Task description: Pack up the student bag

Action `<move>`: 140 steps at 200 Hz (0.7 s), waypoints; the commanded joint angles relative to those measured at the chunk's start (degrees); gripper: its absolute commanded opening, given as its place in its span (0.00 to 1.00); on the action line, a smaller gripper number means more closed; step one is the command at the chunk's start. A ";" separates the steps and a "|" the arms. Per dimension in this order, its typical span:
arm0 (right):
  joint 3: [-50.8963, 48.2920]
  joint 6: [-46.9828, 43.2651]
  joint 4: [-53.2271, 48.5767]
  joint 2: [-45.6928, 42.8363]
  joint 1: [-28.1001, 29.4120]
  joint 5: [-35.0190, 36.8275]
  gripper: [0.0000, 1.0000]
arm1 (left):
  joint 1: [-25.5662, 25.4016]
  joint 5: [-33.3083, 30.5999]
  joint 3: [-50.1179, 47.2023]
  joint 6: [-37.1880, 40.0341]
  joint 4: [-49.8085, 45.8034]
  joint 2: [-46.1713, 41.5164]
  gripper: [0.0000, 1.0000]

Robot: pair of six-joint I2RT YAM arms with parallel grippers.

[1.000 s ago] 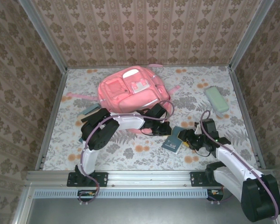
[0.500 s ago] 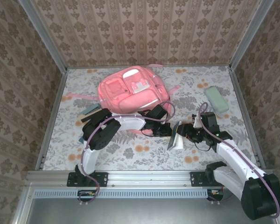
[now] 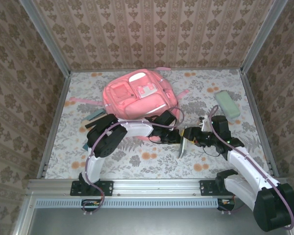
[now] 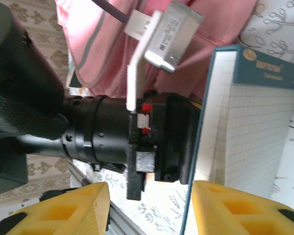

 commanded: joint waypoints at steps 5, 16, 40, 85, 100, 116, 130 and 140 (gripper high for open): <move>1.92 -3.70 -7.52 0.81 0.24 4.64 0.51 | -0.44 1.10 -1.19 -0.02 -3.11 2.72 0.11; 1.61 -4.39 -7.99 0.86 0.20 5.58 0.53 | -0.40 1.07 -1.11 0.03 -3.12 2.74 0.11; 0.52 -3.67 -6.88 0.93 0.23 6.61 0.54 | -0.40 1.07 -1.27 0.14 -3.16 2.59 0.11; 3.44 -5.36 -9.64 -2.05 0.19 7.19 0.55 | -0.43 1.08 -1.41 0.20 -3.19 2.59 0.11; 4.93 -5.99 -11.40 -3.60 0.24 9.09 0.56 | -0.31 1.17 -1.23 0.20 -3.21 2.70 0.11; 6.04 -7.18 -14.03 -4.49 0.20 12.70 0.57 | -0.35 1.24 -1.10 0.20 -3.18 2.85 0.11; 6.18 -7.49 -15.60 -4.31 0.20 15.97 0.61 | -0.31 1.22 -1.06 0.20 -3.21 2.86 0.11; 6.04 -8.08 -15.98 -3.45 0.24 16.69 0.61 | -0.30 1.19 -1.10 0.29 -3.27 2.77 0.10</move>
